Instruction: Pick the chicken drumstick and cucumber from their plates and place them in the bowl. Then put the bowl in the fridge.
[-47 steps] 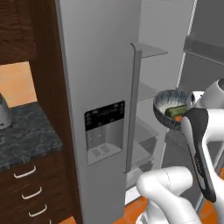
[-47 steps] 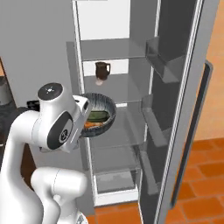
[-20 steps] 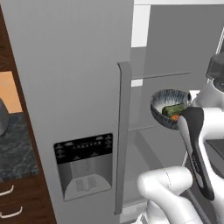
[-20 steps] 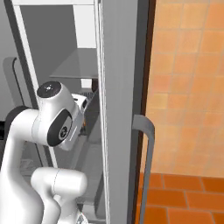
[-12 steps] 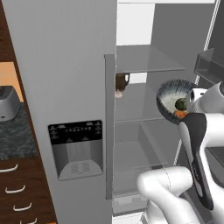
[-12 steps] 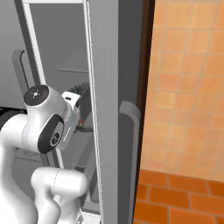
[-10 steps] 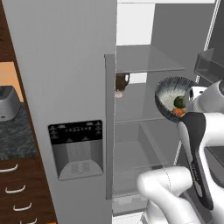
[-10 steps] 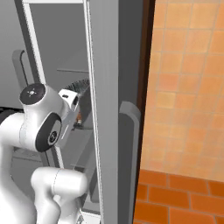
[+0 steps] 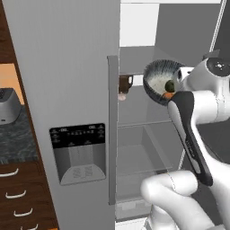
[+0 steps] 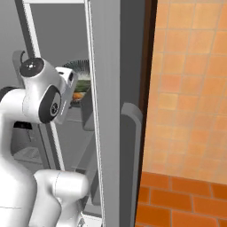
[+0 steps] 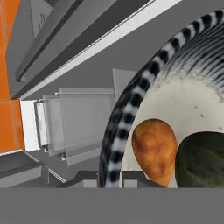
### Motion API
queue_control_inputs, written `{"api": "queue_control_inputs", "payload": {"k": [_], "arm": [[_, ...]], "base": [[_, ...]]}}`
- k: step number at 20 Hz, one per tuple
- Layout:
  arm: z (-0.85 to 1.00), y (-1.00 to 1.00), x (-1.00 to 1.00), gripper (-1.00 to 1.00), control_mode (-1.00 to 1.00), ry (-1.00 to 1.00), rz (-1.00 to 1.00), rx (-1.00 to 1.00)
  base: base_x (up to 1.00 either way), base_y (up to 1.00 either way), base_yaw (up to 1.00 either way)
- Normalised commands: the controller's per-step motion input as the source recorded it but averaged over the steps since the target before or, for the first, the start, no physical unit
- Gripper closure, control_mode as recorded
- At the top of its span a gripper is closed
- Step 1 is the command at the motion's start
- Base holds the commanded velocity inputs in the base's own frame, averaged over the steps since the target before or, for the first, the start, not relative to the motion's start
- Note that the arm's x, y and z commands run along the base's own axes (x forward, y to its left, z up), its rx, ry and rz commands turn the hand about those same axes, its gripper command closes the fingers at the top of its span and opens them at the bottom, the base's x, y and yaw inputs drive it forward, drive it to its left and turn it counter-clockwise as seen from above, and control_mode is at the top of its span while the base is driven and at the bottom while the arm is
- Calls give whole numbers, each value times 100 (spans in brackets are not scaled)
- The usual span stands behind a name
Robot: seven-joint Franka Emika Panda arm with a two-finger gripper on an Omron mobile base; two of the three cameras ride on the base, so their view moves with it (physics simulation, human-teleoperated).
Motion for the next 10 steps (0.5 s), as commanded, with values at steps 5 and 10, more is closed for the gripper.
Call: {"api": "queue_control_inputs", "payload": {"k": [5,10], "arm": [[29,0,98,100,-100,-1,10,0],[41,0,89,100,-100,-1,0,0]], "base": [[0,0,0],[0,0,0]]}}
